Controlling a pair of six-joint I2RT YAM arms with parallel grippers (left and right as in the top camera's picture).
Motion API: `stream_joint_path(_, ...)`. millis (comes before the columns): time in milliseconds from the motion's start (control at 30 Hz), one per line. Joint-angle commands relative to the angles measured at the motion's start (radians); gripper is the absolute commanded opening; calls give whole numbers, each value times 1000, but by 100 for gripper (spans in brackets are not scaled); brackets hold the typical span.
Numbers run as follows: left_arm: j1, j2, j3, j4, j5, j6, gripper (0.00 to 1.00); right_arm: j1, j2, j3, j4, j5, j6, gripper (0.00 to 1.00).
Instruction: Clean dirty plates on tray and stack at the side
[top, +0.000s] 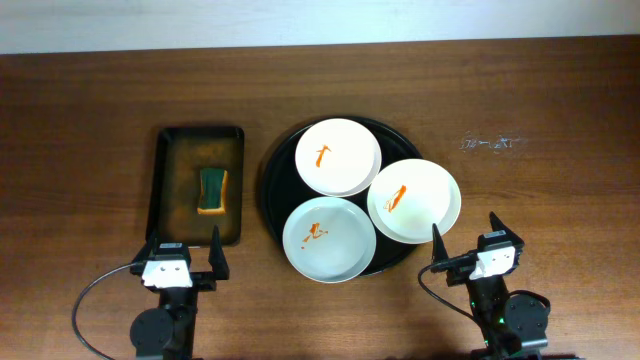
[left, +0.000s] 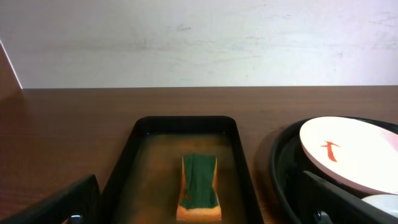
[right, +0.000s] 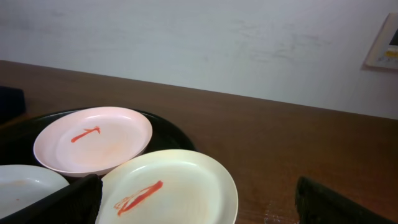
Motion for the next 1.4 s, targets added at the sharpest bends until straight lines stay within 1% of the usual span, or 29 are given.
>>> stream_joint_path(0, 4, 1, -6, -3, 0, 1, 99, 6, -7, -5, -6, 10, -7, 98)
stream_joint_path(400, 4, 1, -2, -4, 13, -15, 99, 6, -5, -5, -6, 8, -4, 99)
stream_joint_path(467, 4, 1, 23, -26, 12, -19, 99, 6, -5, -5, -7, 8, 92, 99)
stream_joint_path(500, 4, 1, 56, -73, 11, -28, 99, 6, -2, -3, -7, 7, 139, 99)
stream_joint_path(533, 4, 3, 97, -127, 11, -38, 99, 6, -2, 8, -27, 8, 179, 99)
stream_joint_path(600, 4, 39, 164, -174, 11, -37, 99, 6, 7, 43, -95, 8, 246, 99)
stream_joint_path(633, 4, 71, 197, -192, 11, -37, 99, 6, 16, 70, -135, 5, 270, 99)
stream_joint_path(700, 4, 206, 297, -251, 11, -37, 99, 6, 61, 141, -216, -47, 317, 99)
stream_joint_path(767, 4, 332, 378, -286, 12, -37, 99, 6, 132, 215, -274, -80, 317, 99)
stream_joint_path(833, 4, 475, 483, -343, 12, -37, 99, 6, 238, 308, -342, -91, 317, 99)
stream_joint_path(867, 4, 566, 562, -403, 13, -37, 99, 6, 317, 377, -382, -91, 317, 99)
stream_joint_path(933, 4, 669, 655, -490, 13, -37, 99, 6, 438, 484, -453, -90, 317, 99)
stream_joint_path(1067, 4, 918, 904, -722, 83, -37, 99, 6, 732, 733, -656, -100, 316, 99)
stream_joint_path(1133, 4, 989, 945, -724, 80, -37, 99, 6, 843, 818, -724, -106, 305, 99)
stream_joint_path(1200, 4, 1003, 945, -708, 105, -37, 99, 0, 860, 831, -728, -92, 305, 99)
stream_joint_path(1267, 4, 1015, 949, -617, 127, -37, 99, -12, 859, 831, -729, -78, 306, 99)
stream_joint_path(1333, 4, 1150, 1075, -642, 124, -25, 99, -11, 860, 831, -729, -79, 306, 99)
stream_joint_path(1367, 4, 1233, 1142, -666, 123, -2, 98, -11, 860, 831, -729, -78, 306, 99)
